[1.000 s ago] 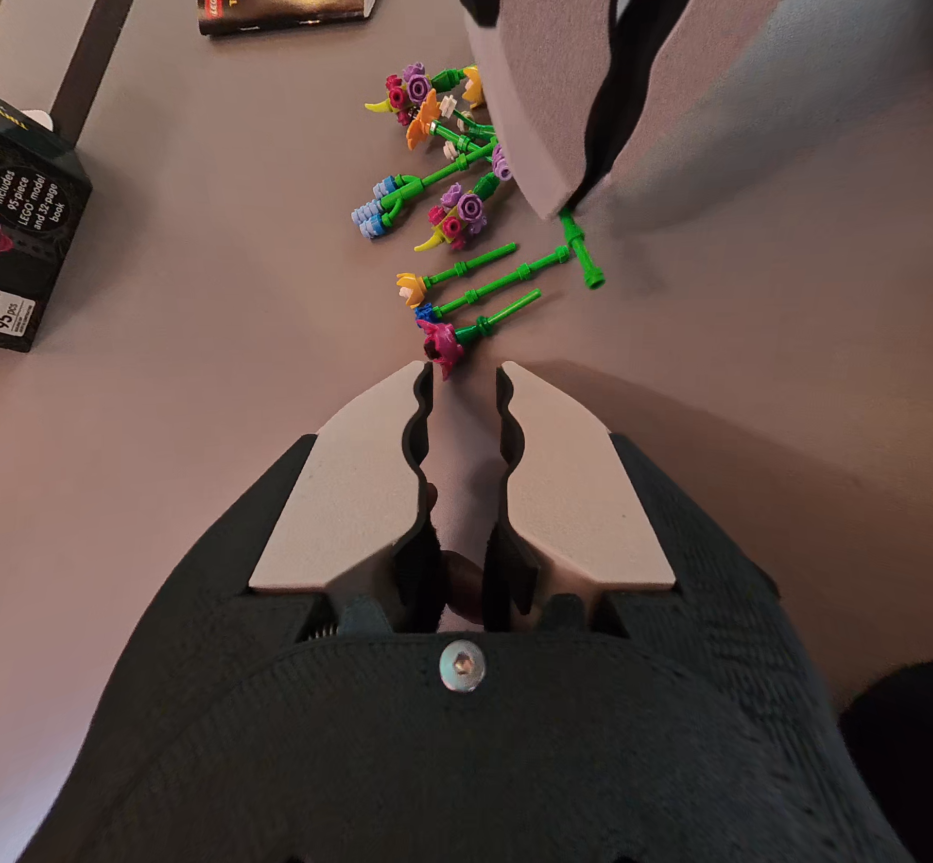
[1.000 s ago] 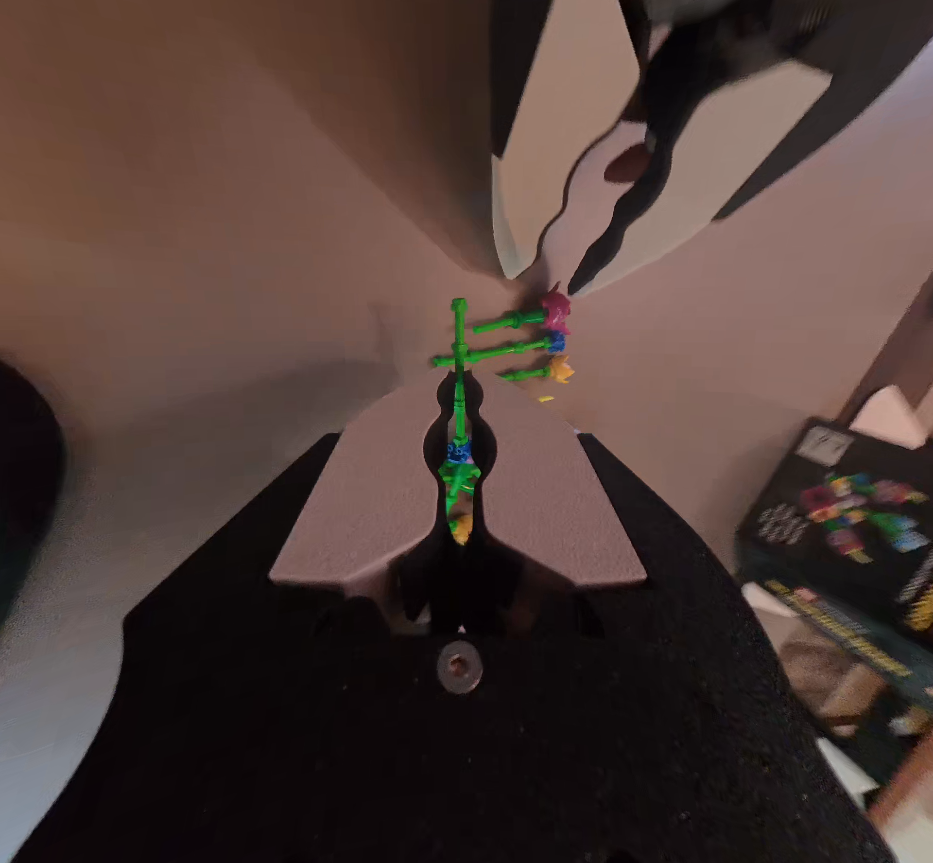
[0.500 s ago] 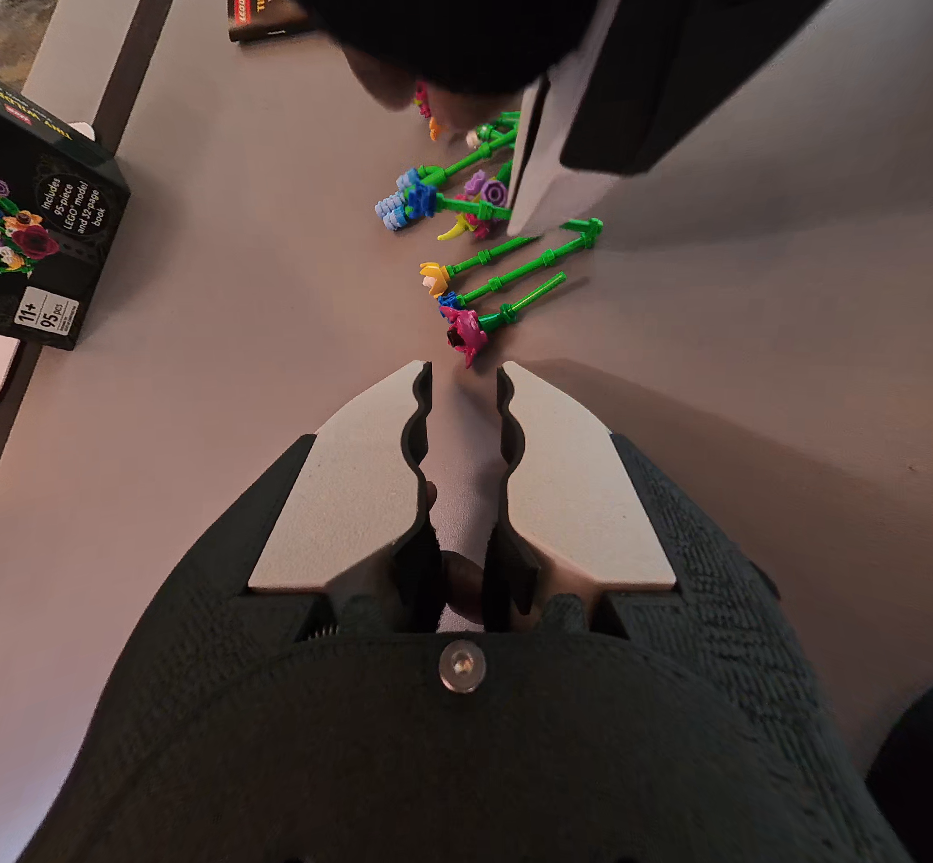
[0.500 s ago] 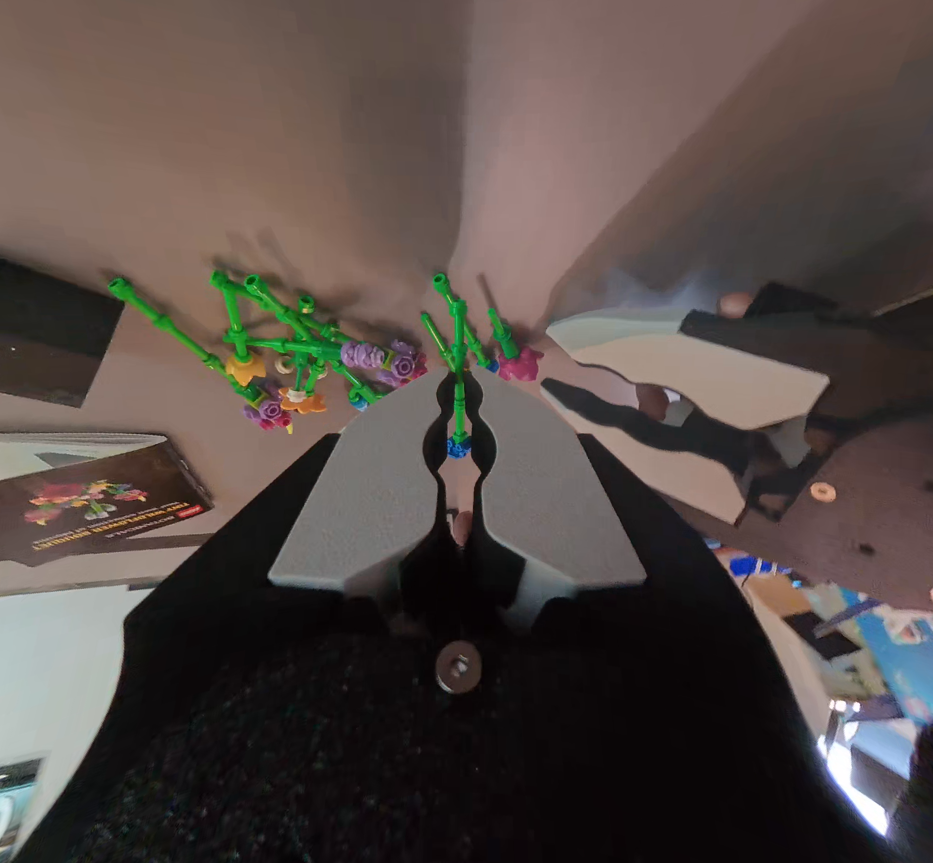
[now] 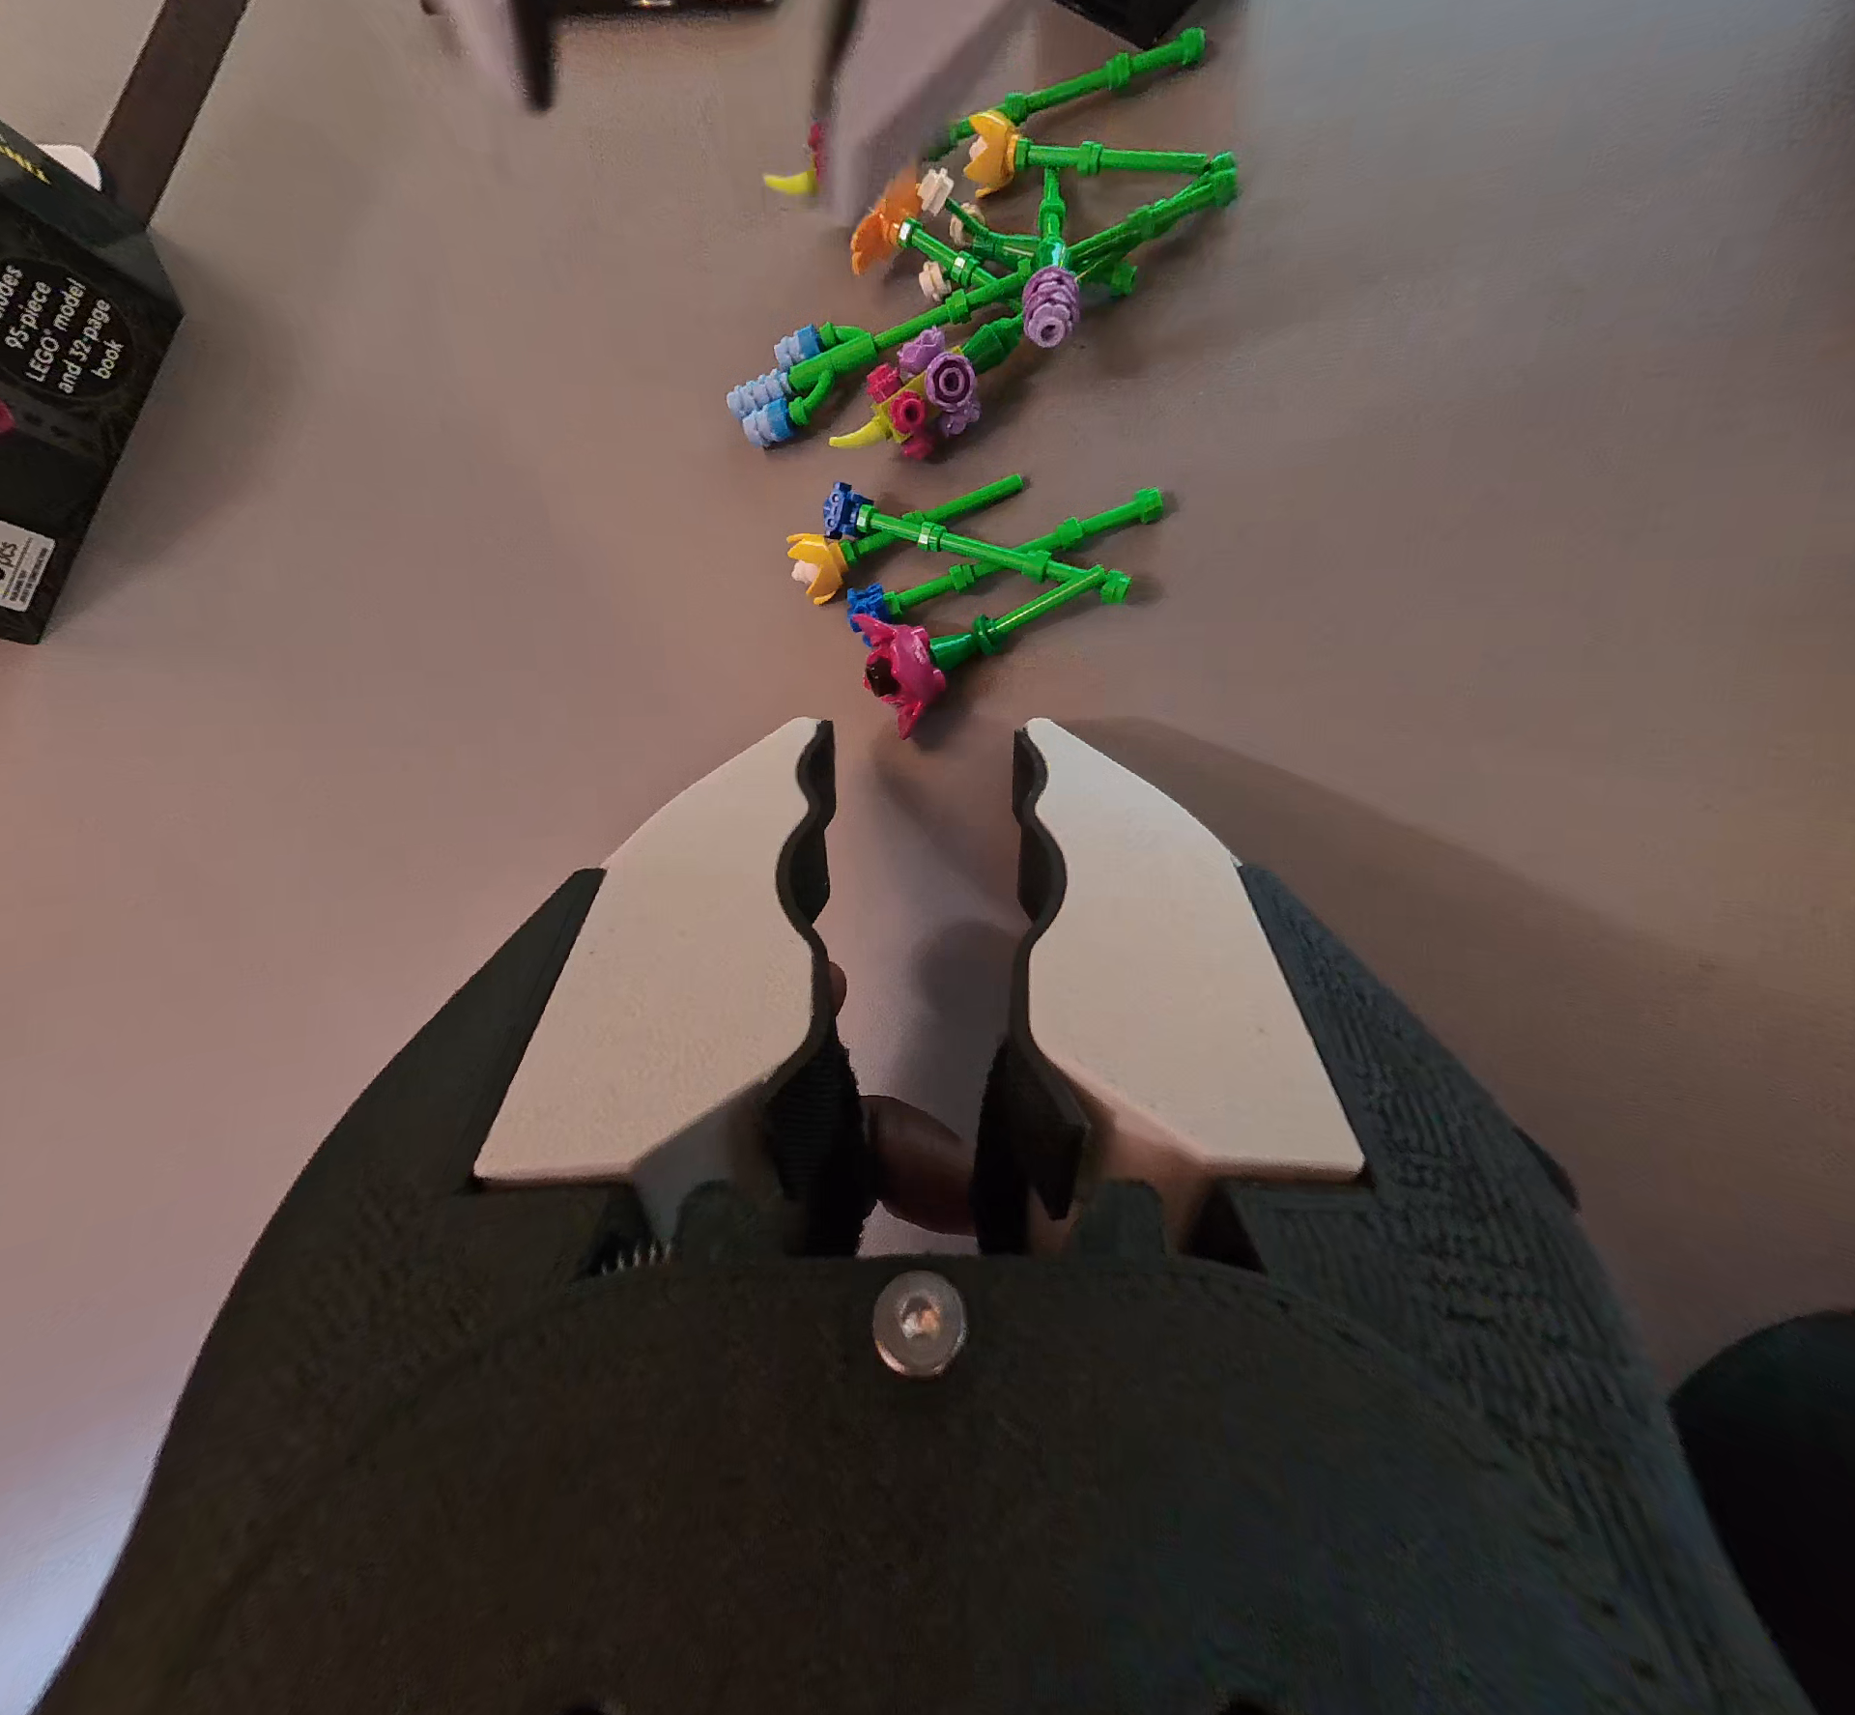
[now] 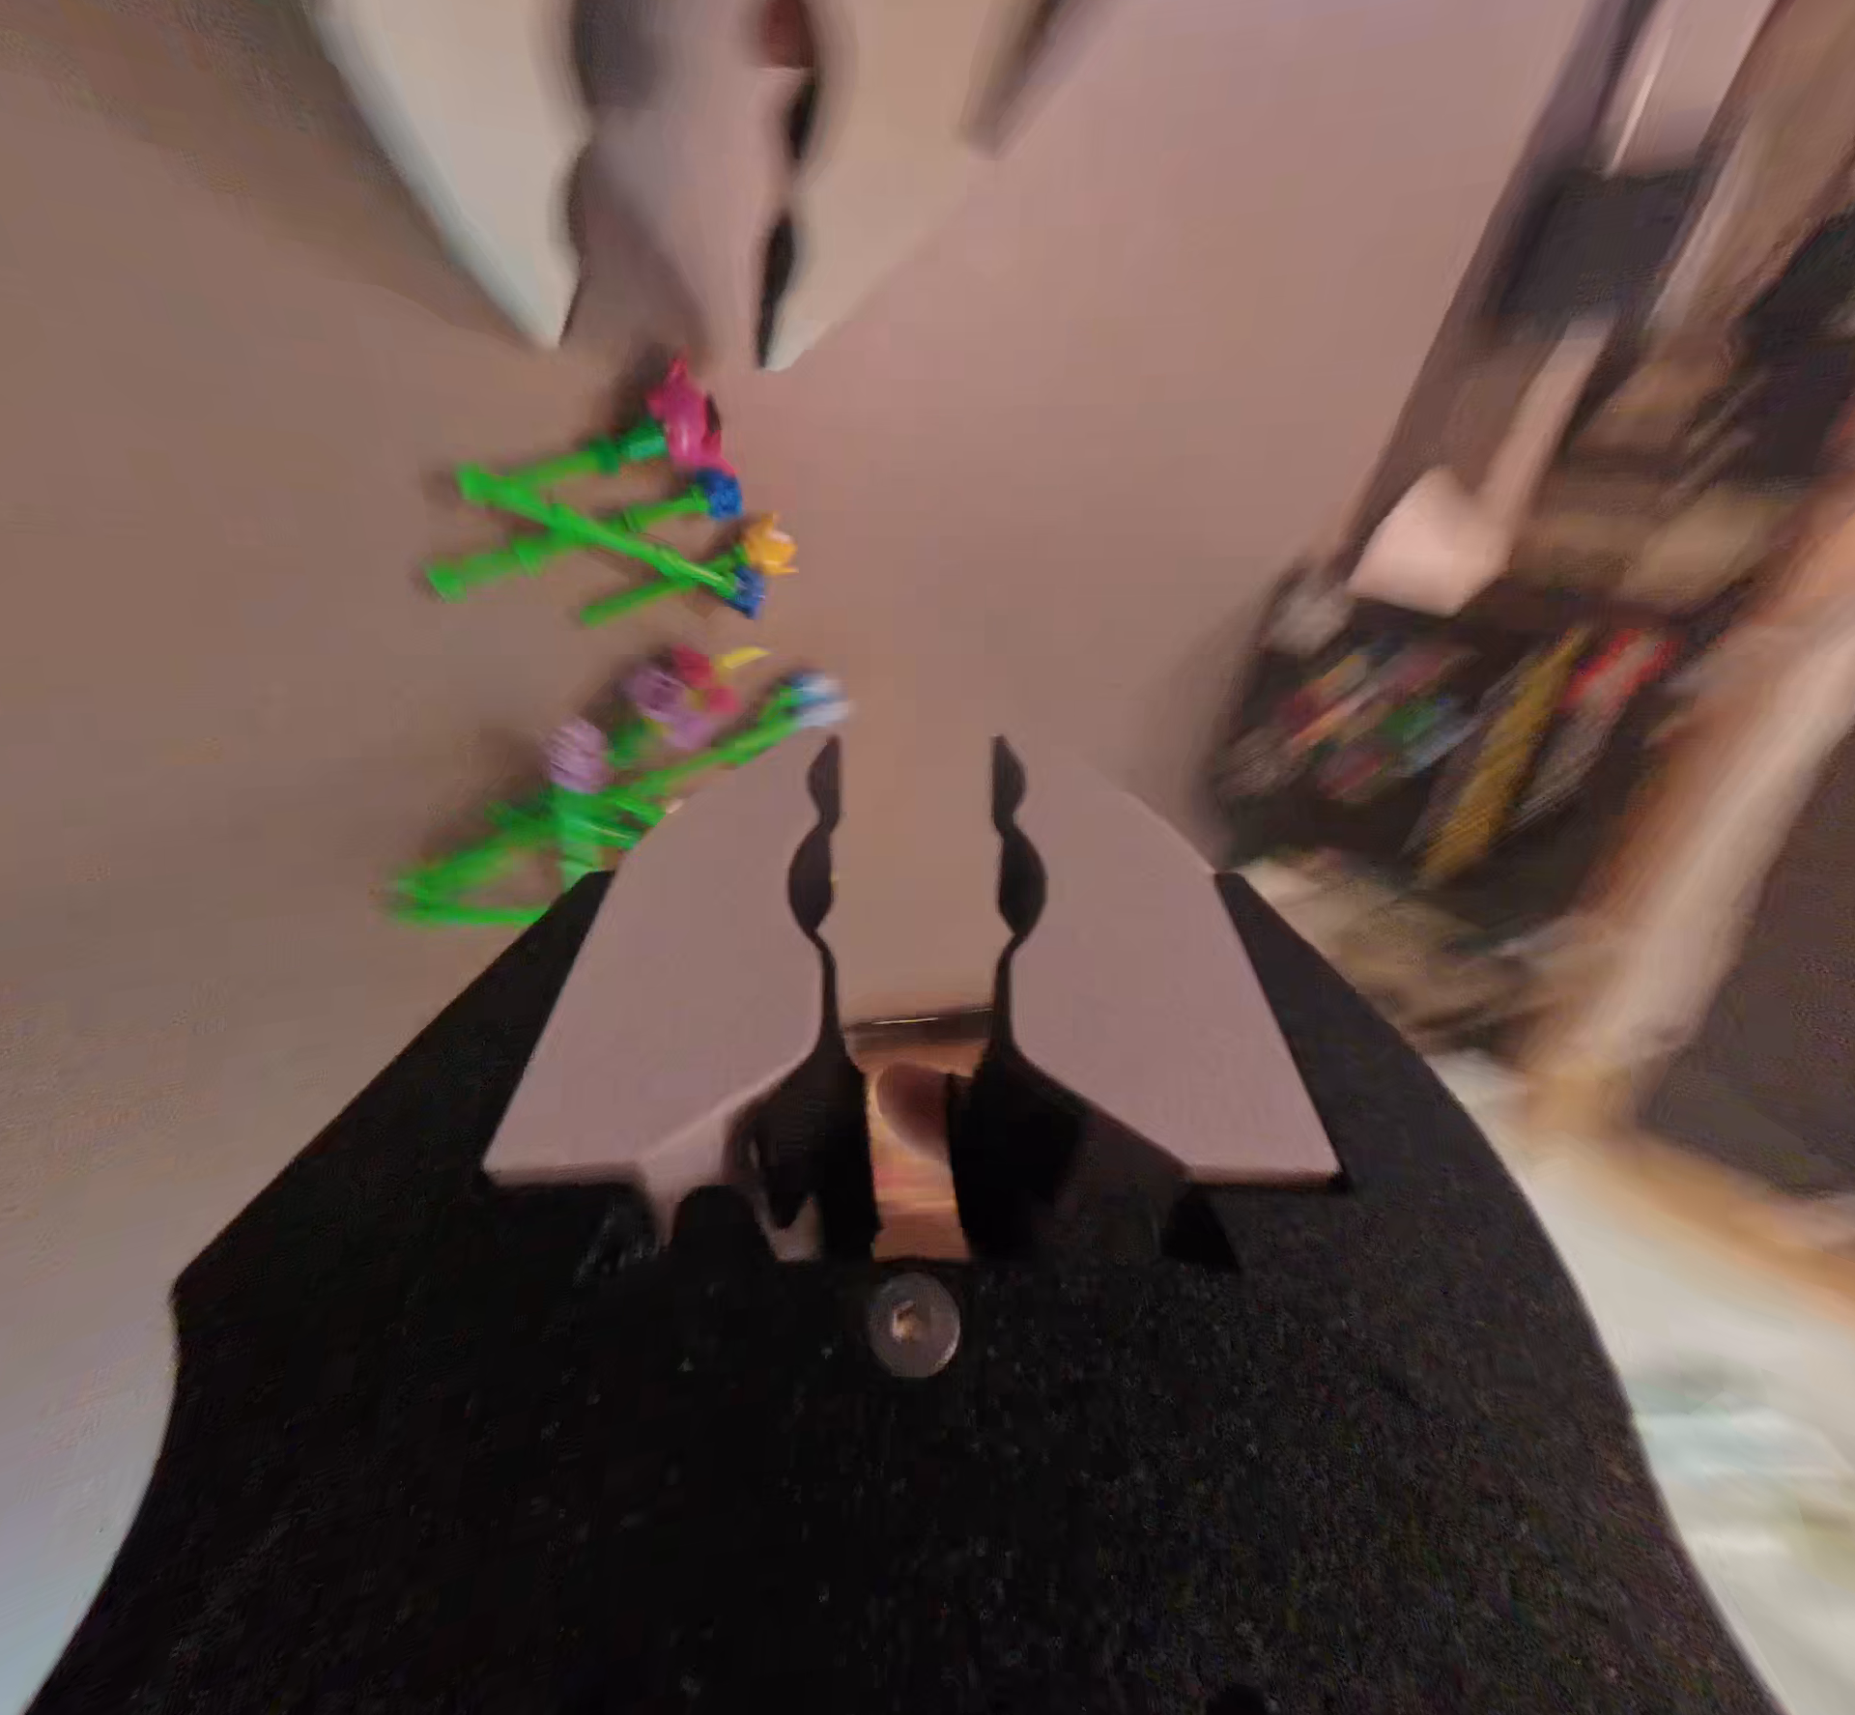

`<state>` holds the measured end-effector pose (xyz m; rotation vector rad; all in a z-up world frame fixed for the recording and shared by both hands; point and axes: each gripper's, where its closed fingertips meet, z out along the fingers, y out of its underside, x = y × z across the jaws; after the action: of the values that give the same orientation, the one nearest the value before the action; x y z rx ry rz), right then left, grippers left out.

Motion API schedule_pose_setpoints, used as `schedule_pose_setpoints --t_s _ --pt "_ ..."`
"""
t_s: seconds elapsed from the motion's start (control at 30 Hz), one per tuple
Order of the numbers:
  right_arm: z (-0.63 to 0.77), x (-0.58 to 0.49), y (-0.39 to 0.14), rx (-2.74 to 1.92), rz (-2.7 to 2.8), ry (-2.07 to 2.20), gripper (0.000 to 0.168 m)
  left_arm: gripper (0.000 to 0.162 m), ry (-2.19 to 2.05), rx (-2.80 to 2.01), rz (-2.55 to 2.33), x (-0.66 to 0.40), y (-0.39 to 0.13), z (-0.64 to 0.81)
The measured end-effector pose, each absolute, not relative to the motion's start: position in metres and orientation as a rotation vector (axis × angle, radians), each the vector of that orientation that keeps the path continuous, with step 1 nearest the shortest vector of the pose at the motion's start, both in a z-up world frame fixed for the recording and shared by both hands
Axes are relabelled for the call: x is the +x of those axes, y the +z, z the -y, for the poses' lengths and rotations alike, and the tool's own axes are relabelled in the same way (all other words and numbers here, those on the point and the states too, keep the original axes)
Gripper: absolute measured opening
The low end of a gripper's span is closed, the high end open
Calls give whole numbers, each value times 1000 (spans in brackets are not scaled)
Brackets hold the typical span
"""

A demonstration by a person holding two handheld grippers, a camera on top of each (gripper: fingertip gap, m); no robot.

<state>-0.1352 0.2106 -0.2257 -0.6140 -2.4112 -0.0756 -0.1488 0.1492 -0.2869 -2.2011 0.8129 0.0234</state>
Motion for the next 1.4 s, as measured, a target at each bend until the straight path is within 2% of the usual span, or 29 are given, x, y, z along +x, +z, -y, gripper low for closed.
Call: schedule_pose_setpoints --t_s 0.07,0.1,0.2,0.3,0.43,0.63,0.87,0.93,1.03,1.4 --pt "-205 -114 -238 -1305 2296 346 47 33 18 -2204 -812 -147 -287 -149" --pt "-198 -106 -241 -1551 2185 595 50 33 13 -2206 -812 -145 -287 -149" --pt "-199 -87 -250 -1914 1904 1042 57 33 -3 -2221 -811 -144 -287 -146" --pt "-214 -68 -262 -1867 1881 989 58 32 -75 -2233 -786 -139 -285 -142" --pt "-220 -54 -274 -1674 2026 673 55 31 -137 -2241 -781 -134 -285 -141" --pt "-215 -67 -276 -1314 2181 439 18 32 -107 -2230 -849 -129 -289 -139" --pt "-223 -70 -287 -1330 2343 427 20 32 -76 -2222 -873 -130 -288 -139" --pt "-223 -72 -290 -1327 2351 428 12 33 -69 -2218 -883 -130 -288 -138" --pt "-221 -71 -289 -1400 2328 469 3 33 -70 -2211 -886 -129 -288 -139" --pt "-192 -83 -245 -1894 1773 1087 3 34 -12 -2197 -880 -135 -287 -143"
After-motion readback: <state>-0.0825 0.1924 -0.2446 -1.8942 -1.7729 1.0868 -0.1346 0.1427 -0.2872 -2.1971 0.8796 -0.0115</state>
